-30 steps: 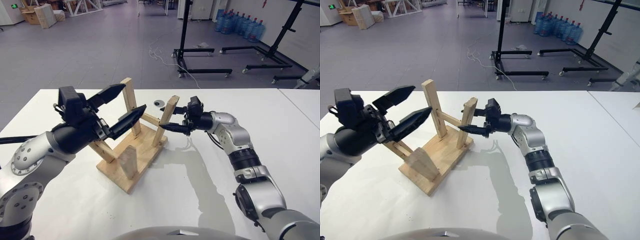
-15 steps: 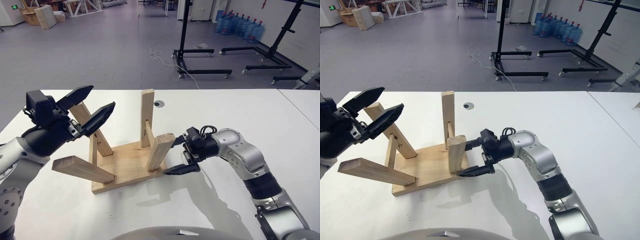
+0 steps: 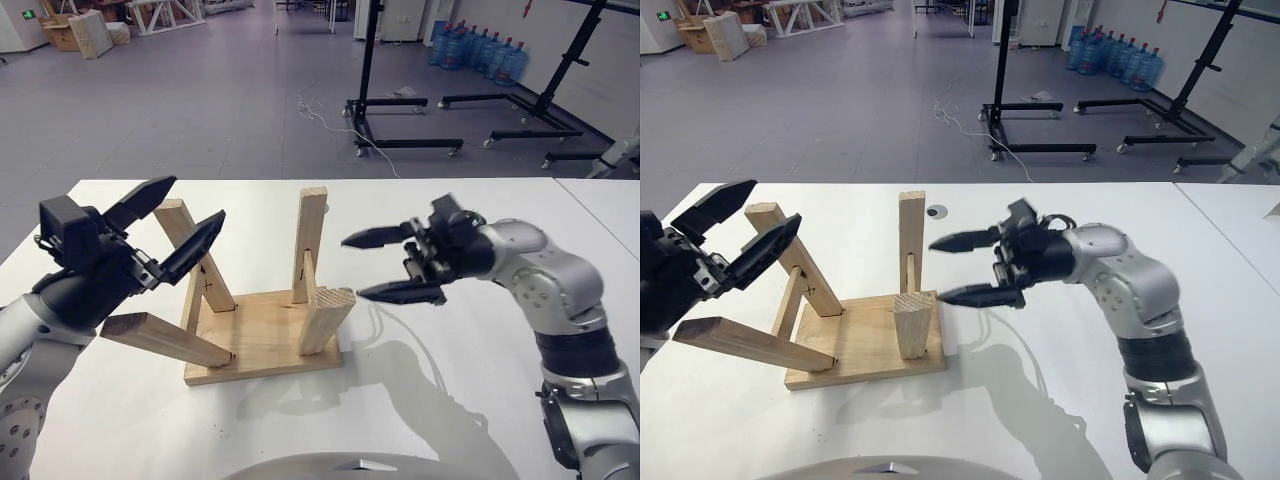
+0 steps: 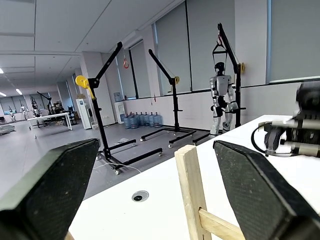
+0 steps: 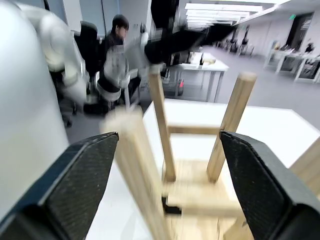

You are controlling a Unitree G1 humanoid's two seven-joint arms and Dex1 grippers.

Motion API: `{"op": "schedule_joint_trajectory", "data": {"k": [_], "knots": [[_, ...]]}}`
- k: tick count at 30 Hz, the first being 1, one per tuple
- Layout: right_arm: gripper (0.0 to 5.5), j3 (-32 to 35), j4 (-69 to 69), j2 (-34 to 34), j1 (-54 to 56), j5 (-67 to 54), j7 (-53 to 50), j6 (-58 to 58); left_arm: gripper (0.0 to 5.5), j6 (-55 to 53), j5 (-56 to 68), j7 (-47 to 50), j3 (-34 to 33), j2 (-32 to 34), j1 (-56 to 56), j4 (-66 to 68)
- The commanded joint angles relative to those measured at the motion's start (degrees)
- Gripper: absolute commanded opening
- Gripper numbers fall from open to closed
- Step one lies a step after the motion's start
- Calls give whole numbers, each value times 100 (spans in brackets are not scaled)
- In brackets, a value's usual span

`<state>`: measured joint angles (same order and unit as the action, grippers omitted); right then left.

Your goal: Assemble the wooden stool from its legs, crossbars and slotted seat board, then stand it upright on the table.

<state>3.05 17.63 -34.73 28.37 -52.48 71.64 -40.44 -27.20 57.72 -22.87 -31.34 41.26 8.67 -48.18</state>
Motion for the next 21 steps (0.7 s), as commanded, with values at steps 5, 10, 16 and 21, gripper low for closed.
{"op": "schedule_joint_trajectory", "data": {"k": [5,10,16,21], "knots": [[374,515,477,499,971,-1286,-1694,-432,415,-224,412,100,116,587,-988,264],[374,143,1138,898,530,-1130,-2709,-387,415,-414,1446,196,-243,975,-1165,210],[374,-174,2085,1055,63,-957,-3784,-380,415,-635,2585,-226,-703,1434,-1264,824],[374,-504,2418,1013,-10,-532,-4118,-255,415,-891,2699,-864,-620,1654,-1360,1462]]}}
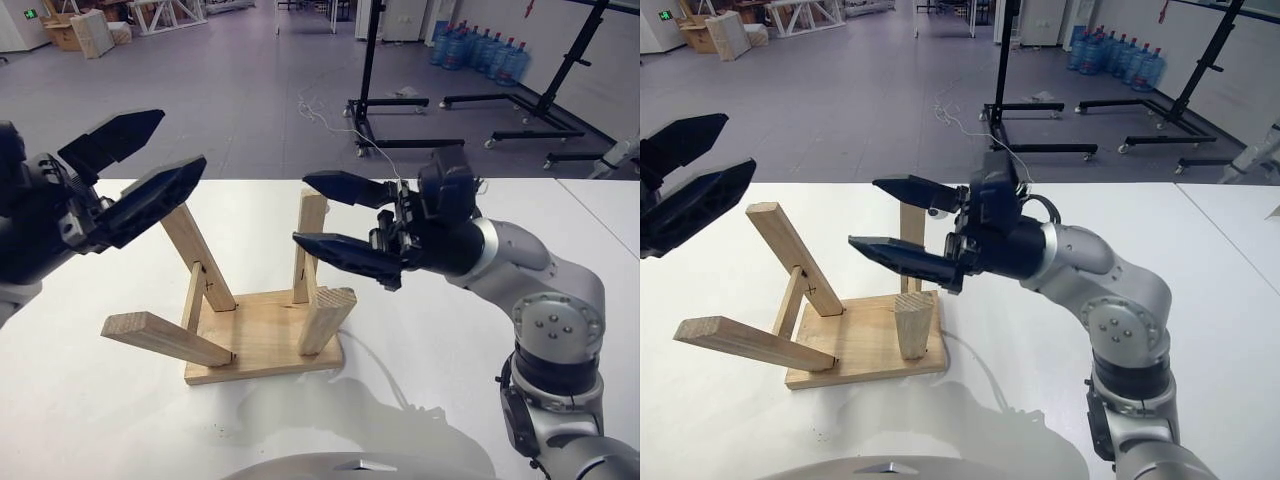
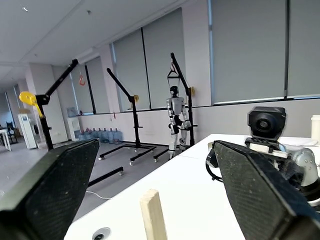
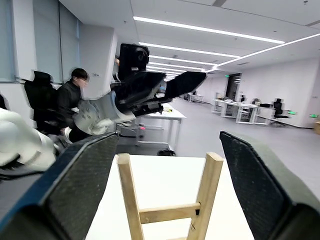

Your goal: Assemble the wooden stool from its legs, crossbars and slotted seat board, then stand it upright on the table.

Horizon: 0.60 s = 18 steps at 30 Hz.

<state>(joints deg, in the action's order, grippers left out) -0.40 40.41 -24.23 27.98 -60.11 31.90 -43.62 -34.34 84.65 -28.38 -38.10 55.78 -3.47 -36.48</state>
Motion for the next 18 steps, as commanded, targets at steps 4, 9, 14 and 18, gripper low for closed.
{"op": "schedule_joint_trajectory", "data": {"k": [4,9,14,18], "knots": [[374,-278,150,-19,336,377,-274,101,415,-329,26,-602,20,236,-144,466],[374,-407,-29,11,630,274,-349,-73,415,-463,379,-455,-309,69,170,88],[374,-1069,-200,76,-158,146,-148,-331,415,-560,165,-105,73,-648,1451,-774],[374,-1676,-766,-34,-590,603,357,-258,415,-407,-1123,37,1175,-1265,2084,-823]]}}
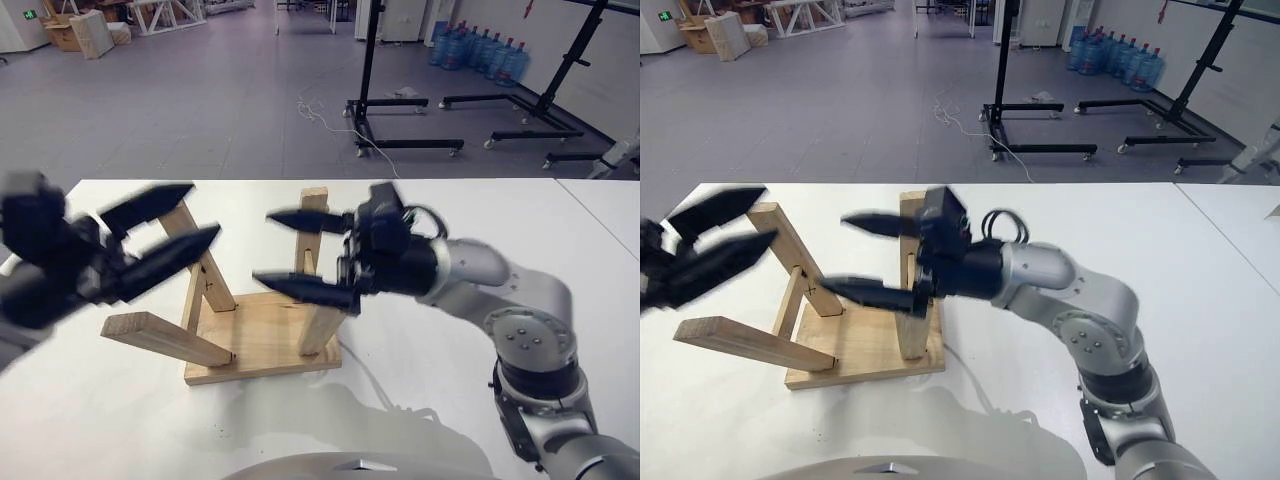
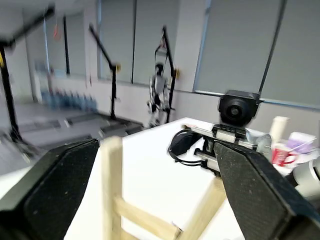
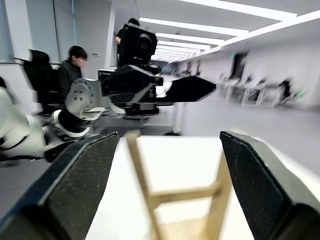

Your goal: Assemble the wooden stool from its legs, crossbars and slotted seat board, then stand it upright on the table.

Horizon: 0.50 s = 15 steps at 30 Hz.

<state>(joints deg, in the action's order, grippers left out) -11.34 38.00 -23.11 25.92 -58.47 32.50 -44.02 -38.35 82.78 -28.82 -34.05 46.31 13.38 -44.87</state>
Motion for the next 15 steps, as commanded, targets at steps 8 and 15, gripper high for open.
{"op": "schedule_joint_trajectory", "data": {"k": [8,15], "knots": [[374,-490,-982,-174,-141,610,577,24,415,592,-1552,-42,1146,-404,188,317],[374,468,-950,179,225,-126,142,301,415,911,-913,184,659,-161,-591,54]]}}
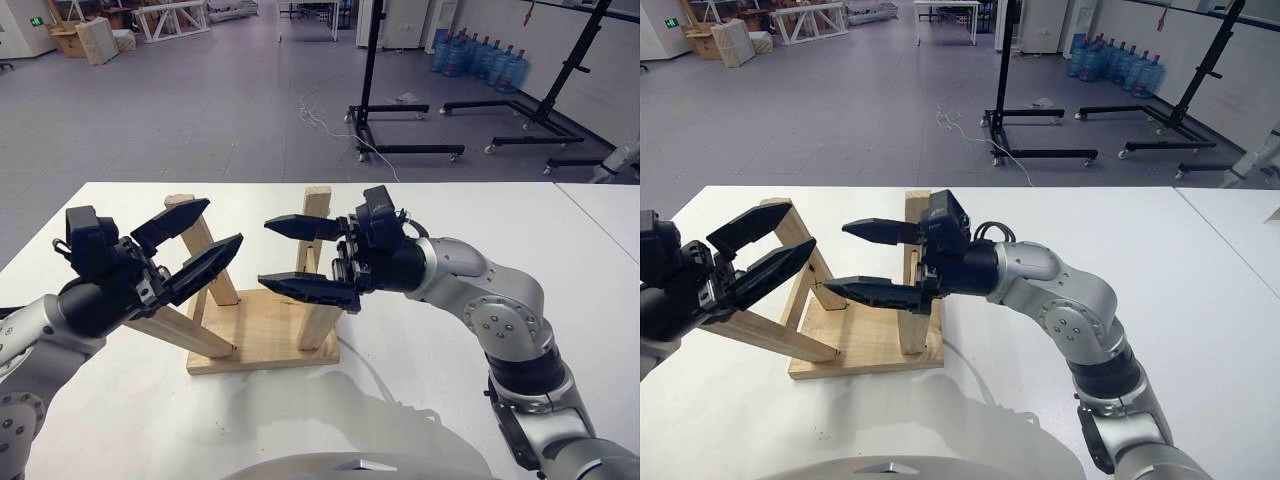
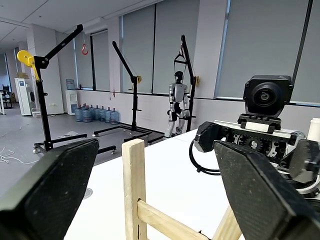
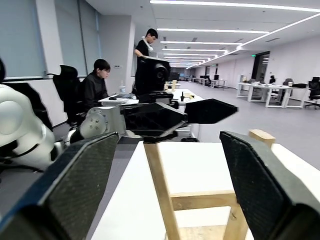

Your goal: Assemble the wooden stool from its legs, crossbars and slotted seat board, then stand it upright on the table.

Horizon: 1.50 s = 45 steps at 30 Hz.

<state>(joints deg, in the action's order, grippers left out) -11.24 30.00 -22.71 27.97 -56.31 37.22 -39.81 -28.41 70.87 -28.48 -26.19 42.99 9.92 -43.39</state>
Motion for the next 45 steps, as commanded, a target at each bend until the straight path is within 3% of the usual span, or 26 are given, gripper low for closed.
{"op": "schedule_joint_trajectory", "data": {"k": [1,5,7,10,13,17,21,26,29,37,45], "knots": [[374,684,-169,184,102,-517,-423,-86,415,-21,418,193,-276,272,-395,-192],[374,1746,-534,221,286,-1283,-731,105,415,202,1049,469,-1174,663,-975,-65],[374,2035,-781,-58,55,-1186,-458,145,415,169,960,358,-1740,717,-746,141],[374,2035,-1211,-772,-766,-317,546,393,415,60,-143,-866,-2614,436,844,482],[374,1612,-1758,-1376,-1507,940,1561,1196,415,525,-1650,-2134,-2749,209,2318,1331],[374,925,-2344,-1667,-1954,2264,2443,2242,415,2141,-4868,-2985,-1289,744,3866,2702],[374,152,-2510,-1491,-1845,2951,2886,2662,415,2768,-5733,-3111,-39,826,3225,3060],[374,-499,-2939,-1279,-1644,3571,3314,3030,415,2785,-5938,-3157,803,803,2228,3216],[374,-560,-2867,-1178,-1756,3581,3319,2936,415,2789,-6038,-3145,1044,826,1876,3200],[374,-470,-2539,-814,-1759,3185,3223,2400,415,2358,-5218,-3288,891,767,1637,2328],[374,-407,-2630,-701,-1403,3011,3393,2055,415,1695,-4717,-3204,1406,615,1072,2213]]}}
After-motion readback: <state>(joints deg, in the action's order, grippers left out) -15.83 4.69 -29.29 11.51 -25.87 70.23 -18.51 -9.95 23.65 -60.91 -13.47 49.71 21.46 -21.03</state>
